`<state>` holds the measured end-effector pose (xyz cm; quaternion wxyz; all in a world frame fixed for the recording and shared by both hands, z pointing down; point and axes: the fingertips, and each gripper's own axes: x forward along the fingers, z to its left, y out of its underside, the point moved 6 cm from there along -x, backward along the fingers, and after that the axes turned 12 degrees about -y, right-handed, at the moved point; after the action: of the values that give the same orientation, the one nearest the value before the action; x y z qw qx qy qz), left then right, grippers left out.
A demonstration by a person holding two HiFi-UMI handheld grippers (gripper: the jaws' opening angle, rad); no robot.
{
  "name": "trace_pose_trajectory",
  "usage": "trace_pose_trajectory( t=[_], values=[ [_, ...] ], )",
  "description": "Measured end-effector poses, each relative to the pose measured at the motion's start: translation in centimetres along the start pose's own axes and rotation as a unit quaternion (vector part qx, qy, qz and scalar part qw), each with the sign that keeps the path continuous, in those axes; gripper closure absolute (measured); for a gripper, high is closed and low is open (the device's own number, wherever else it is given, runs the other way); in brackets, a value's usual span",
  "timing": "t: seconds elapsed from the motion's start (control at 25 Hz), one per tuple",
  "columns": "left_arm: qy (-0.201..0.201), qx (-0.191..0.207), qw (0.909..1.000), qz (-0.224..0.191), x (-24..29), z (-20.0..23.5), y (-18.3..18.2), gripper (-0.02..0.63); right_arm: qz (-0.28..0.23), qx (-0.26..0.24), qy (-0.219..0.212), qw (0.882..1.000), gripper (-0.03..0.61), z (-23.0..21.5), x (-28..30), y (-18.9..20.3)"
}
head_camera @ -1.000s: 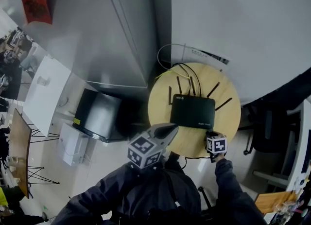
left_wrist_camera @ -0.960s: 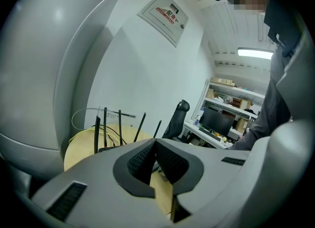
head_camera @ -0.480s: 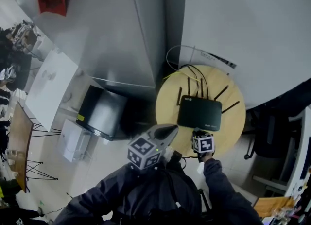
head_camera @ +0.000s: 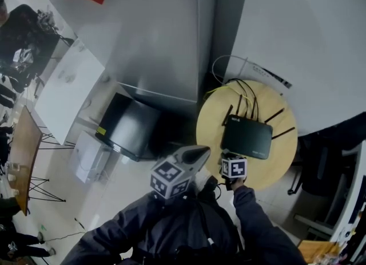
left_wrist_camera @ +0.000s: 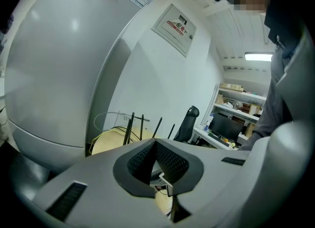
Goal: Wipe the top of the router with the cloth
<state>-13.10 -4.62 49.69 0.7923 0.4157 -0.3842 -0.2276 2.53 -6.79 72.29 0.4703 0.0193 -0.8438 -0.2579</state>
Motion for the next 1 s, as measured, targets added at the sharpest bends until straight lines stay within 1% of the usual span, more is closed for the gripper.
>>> trace_pose_trajectory(
  t=[0.2, 0.32, 0.44, 0.48, 0.6, 0.68, 0.76, 0.84, 0.92, 1.0],
  values=[
    [-0.006, -0.003, 1.0000, -0.004, -1.0, 1.6, -0.1, 0.613, 0.003, -0.007, -0.002, 1.000, 0.508, 1.3, 1.2, -0.5],
    [-0.005, -0.004, 1.0000, -0.006, -1.4, 2.4, -0.3, 0.614, -0.001, 0.003, 0.001, 1.000, 0.508, 1.3, 1.3, -0.3],
    [-0.002, -0.001, 1.0000, -0.008, -1.3, 2.8, -0.4, 0.613, -0.009, 0.009, -0.006, 1.000, 0.508, 1.6, 1.1, -0.4],
    [0.001, -0.001, 1.0000, -0.008, -1.3, 2.8, -0.4, 0.612, -0.007, -0.005, -0.009, 1.000, 0.508, 2.0, 1.1, -0.5],
    [0.013, -0.001, 0.9999, -0.008, -1.3, 2.6, -0.5, 0.613, -0.002, -0.086, -0.022, 0.996, 0.508, 4.1, 0.5, -1.2],
    [0.022, -0.004, 0.9997, -0.006, -1.5, 2.4, -0.4, 0.614, -0.030, -0.108, -0.022, 0.993, 0.508, 5.3, -1.0, -1.6],
    [0.032, -0.006, 0.9994, -0.006, -1.7, 2.1, -0.3, 0.613, -0.079, -0.099, -0.029, 0.991, 0.508, 6.4, -3.4, -1.9],
    [0.044, -0.005, 0.9990, -0.007, -1.9, 1.8, 0.0, 0.612, -0.129, -0.084, -0.046, 0.987, 0.508, 7.5, -6.1, -2.1],
    [0.056, 0.000, 0.9984, -0.008, -1.8, 1.5, 0.2, 0.613, -0.164, -0.088, -0.050, 0.981, 0.508, 8.4, -9.0, -2.2],
    [0.065, -0.001, 0.9979, -0.005, -1.7, 1.0, 0.3, 0.612, -0.188, -0.098, -0.042, 0.976, 0.508, 9.3, -12.0, -2.2]
  ],
)
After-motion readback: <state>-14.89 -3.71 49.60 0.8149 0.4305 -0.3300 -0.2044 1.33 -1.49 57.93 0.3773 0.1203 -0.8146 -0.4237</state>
